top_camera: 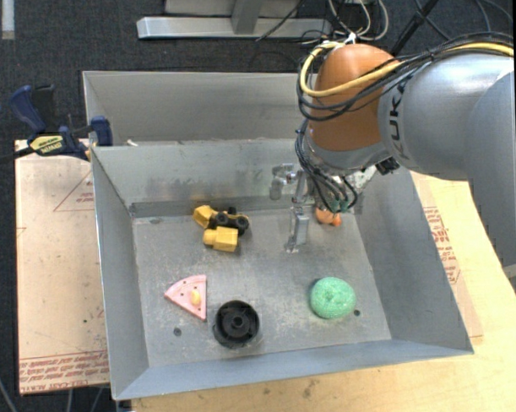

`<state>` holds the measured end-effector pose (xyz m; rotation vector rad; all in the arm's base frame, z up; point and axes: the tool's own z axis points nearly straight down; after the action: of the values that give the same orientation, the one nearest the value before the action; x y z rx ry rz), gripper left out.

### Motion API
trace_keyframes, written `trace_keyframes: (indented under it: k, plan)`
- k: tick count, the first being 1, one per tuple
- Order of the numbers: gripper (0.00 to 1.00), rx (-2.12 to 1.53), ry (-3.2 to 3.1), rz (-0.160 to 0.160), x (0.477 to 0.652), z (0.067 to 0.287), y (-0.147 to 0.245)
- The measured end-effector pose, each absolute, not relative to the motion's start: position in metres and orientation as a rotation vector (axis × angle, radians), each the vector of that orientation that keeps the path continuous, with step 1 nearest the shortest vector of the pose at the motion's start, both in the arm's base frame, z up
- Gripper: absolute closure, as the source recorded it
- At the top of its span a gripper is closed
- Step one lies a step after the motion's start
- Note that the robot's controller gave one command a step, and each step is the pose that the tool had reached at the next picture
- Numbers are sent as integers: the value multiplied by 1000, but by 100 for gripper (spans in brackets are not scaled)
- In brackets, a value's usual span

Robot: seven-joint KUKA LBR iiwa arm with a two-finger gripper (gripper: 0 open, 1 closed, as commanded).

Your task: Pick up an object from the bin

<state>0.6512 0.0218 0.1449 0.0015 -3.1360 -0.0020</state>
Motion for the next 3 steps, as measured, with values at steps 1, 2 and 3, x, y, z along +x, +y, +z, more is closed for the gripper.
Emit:
trace_keyframes:
  k: [1,2,3]
  plan:
    - [0,1,-3143,-2,653,150,22]
    - [0,-60,-3150,-1,638,100,73]
    - [0,-133,-3140,-6,627,60,116]
